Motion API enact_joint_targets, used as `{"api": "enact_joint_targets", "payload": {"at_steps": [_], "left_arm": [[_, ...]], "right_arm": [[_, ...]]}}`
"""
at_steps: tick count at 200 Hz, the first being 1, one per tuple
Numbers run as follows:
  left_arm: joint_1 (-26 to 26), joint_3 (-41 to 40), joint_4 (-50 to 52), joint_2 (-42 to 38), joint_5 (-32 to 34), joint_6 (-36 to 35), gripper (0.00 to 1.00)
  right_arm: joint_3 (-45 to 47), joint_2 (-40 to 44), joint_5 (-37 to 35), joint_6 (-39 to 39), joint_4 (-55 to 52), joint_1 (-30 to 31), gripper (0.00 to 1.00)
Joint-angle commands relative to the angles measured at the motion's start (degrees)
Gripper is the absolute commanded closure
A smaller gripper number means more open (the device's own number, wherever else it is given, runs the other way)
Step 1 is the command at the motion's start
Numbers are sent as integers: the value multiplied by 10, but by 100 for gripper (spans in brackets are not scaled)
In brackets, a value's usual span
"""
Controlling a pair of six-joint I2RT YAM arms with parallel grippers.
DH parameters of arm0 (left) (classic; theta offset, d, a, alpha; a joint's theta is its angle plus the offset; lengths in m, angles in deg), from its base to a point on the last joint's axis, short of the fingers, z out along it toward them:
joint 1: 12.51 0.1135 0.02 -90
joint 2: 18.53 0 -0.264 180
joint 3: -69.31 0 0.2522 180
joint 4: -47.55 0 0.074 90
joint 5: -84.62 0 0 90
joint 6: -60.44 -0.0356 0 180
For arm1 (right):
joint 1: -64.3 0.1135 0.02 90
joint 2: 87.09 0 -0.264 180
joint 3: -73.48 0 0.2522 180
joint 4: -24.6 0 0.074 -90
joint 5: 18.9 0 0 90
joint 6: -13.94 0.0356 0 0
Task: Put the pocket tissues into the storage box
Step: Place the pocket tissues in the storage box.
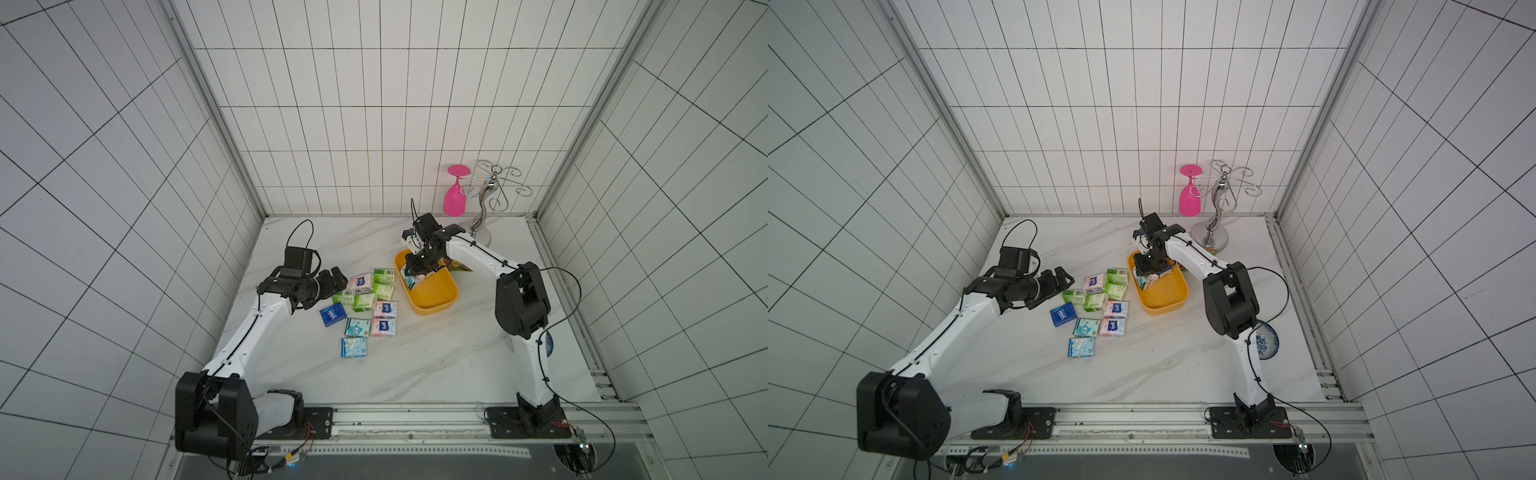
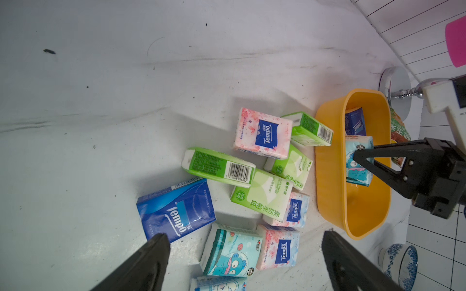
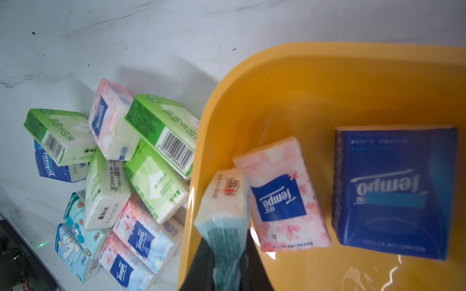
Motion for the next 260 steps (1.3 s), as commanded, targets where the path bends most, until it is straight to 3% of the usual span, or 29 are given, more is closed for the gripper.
{"api": "enact_joint_targets", "payload": {"at_steps": [1, 36, 69, 116, 142, 183, 223, 260], "left_arm": [[0, -4, 2, -13, 11, -13, 3], [0, -6, 4, -16, 13, -14, 2], [1, -8, 7, -20, 14, -14, 3], [0, -11, 11, -28, 16, -14, 3], [0, -13, 10, -30, 16, -11, 2], [0, -14, 3, -27, 12, -10, 3], [1, -15, -3, -24, 13, -9, 2], [25, -28, -15, -24, -15, 12, 2]], "right_arm": [[-43, -27, -11, 8, 3, 4, 97], [-81, -58, -71, 35, 9, 4, 97], [-101, -76, -81, 59, 14, 4, 93], [-108, -75, -63, 80, 23, 4, 59], [-106, -52, -74, 82, 23, 4, 49], [-93, 7, -107, 72, 3, 3, 48], [-20, 77, -62, 71, 4, 20, 47], [-19, 77, -8, -27, -8, 55, 43]]}}
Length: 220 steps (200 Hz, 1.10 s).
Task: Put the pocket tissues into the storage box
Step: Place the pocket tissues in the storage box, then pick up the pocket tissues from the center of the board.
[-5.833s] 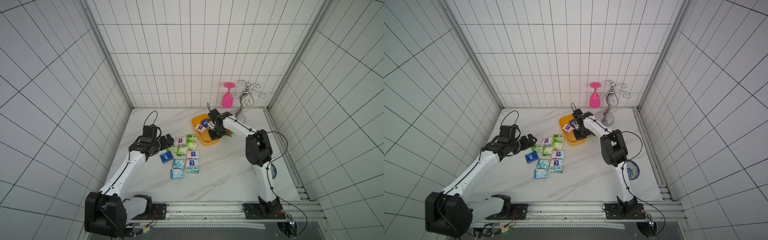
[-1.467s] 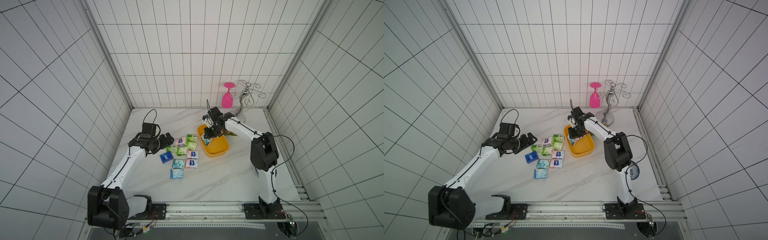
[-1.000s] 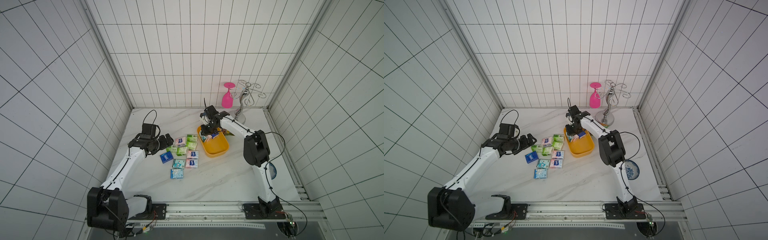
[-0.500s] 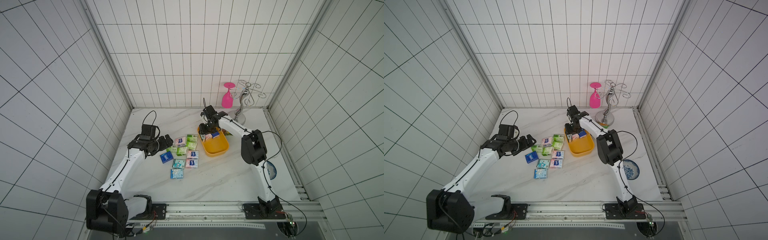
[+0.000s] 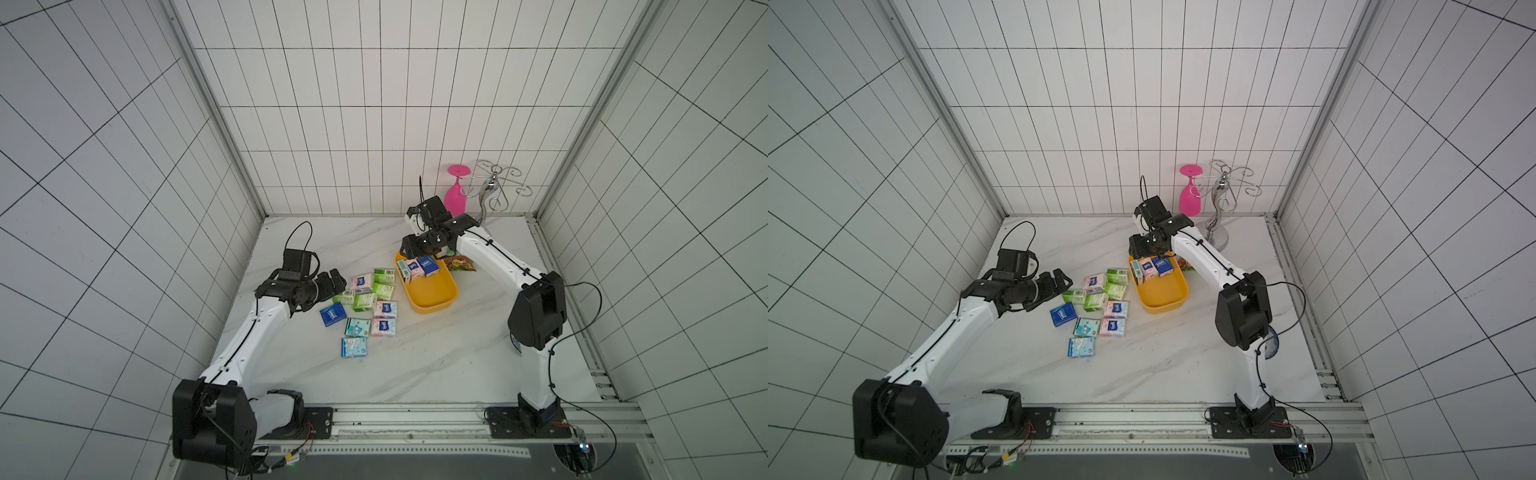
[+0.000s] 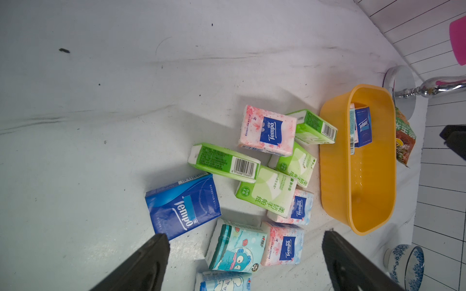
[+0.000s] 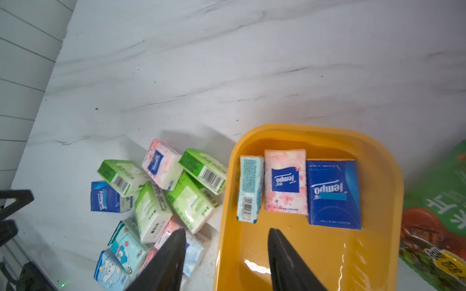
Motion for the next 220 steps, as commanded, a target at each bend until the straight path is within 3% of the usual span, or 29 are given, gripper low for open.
{"api": "enact_joint_targets", "payload": {"at_steps": [1, 55, 83, 156, 220], "left_arm": [[19, -16, -19, -5, -21, 12, 2], [49, -34, -14, -25, -35, 11, 2], [49, -39, -12, -28, -32, 7, 2], [49, -46, 7, -36, -17, -8, 2], [50, -50, 12, -36, -12, -13, 2]], "right_arm": [[1, -22, 42, -75, -25, 28, 43], [-160, -149, 58, -191, -137, 31, 42], [-220, -197, 49, -212, -158, 32, 39], [-290, -267, -19, -257, -146, 45, 37], [-315, -303, -10, -274, -119, 61, 37]]}}
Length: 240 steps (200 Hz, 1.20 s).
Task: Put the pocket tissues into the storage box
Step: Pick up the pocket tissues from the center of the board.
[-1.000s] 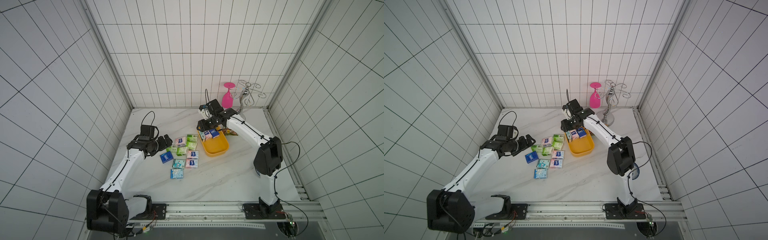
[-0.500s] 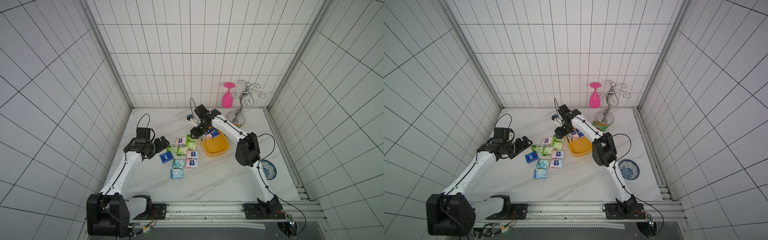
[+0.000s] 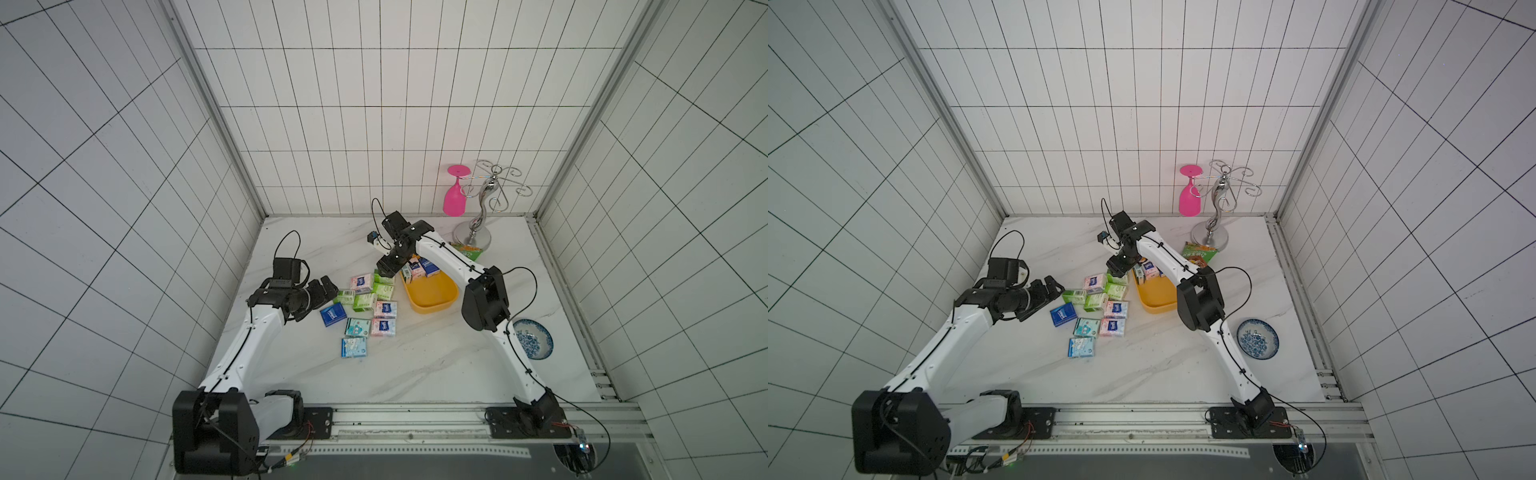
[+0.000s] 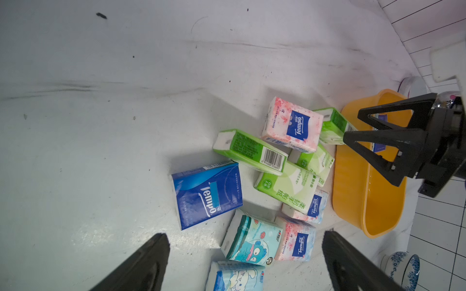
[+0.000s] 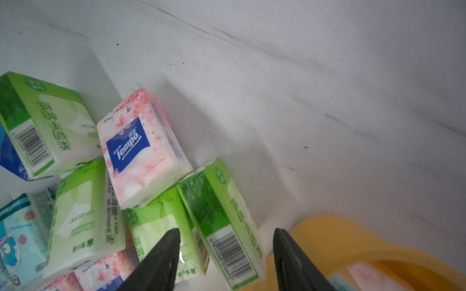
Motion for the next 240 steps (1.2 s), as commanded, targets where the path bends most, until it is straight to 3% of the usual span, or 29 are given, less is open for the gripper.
{"api": "enact_joint_targets", "payload": {"at_steps": [1, 62, 100, 121, 199, 240], "left_arm": [[3, -4, 5, -8, 9, -12, 2], [3, -8, 7, -10, 13, -14, 2], [3, -9, 5, -11, 12, -13, 2], [3, -8, 7, -12, 11, -13, 2], [3, 13, 4, -4, 3, -7, 2], [1, 42, 1, 16, -21, -6, 3]], "right_arm": [[-34, -25, -2, -14, 6, 11, 37], [-32, -38, 0, -10, 7, 15, 42], [-32, -30, 3, -9, 7, 15, 72], [-33, -25, 0, -10, 9, 16, 81], [-26, 60, -14, 36, 28, 16, 81], [3, 125, 2, 125, 33, -18, 82]]}}
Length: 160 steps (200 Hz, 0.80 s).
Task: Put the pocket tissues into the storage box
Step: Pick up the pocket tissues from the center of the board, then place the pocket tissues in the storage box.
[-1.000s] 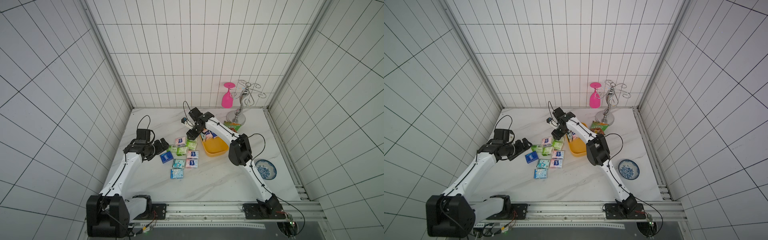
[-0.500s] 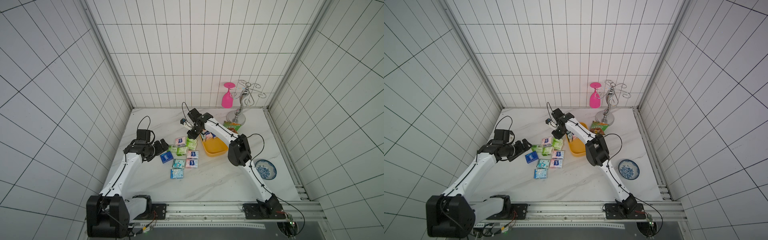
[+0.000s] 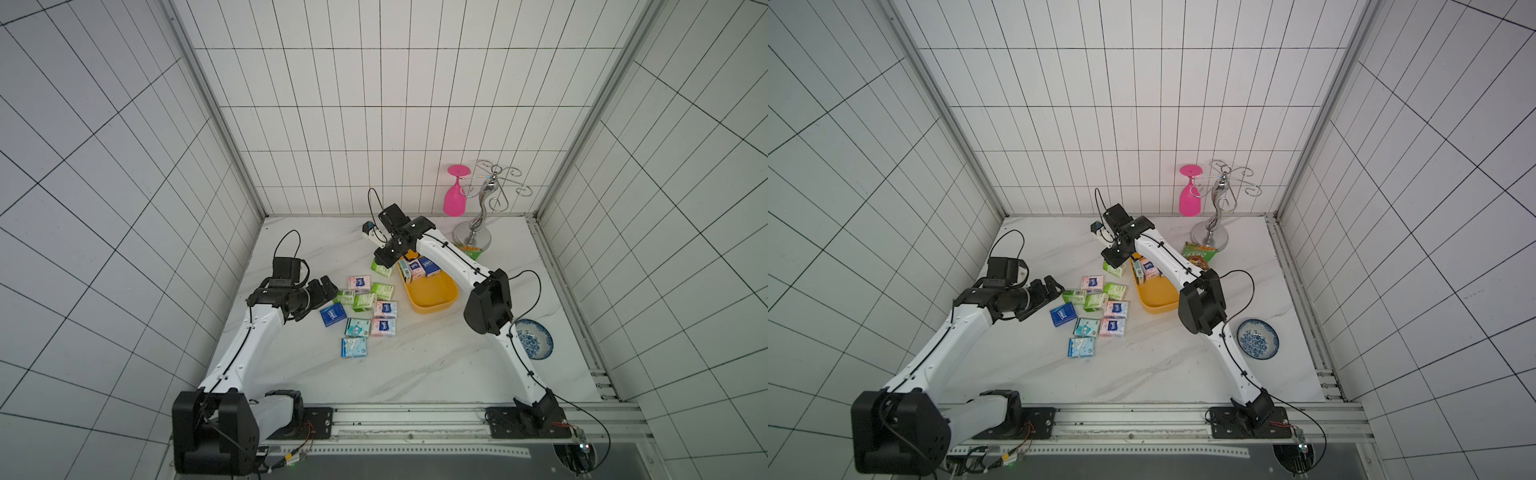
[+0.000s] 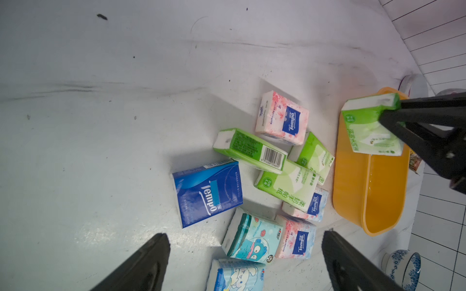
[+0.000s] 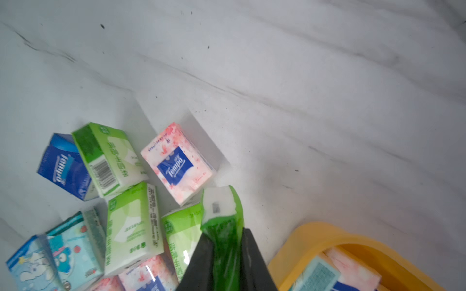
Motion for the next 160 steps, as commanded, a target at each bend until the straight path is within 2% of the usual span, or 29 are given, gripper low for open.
{"api": "enact_joint_targets", "payload": {"at_steps": [1, 31, 100, 132, 160], "left_arm": [[1, 29, -7, 12, -17, -2, 3], [-18, 49, -10, 25, -15, 2, 2], [-108, 94, -6, 73, 11, -10, 3], [-134, 112, 3, 106, 15, -17, 3], [-138, 119, 3, 118, 11, -15, 3]], "right_arm": [[14, 62, 7, 71, 12, -27, 82], [70, 119, 4, 131, 24, -64, 82], [242, 222, -3, 214, 51, -166, 81], [315, 237, 6, 230, 89, -194, 81], [336, 225, 7, 238, 117, -201, 81]]}}
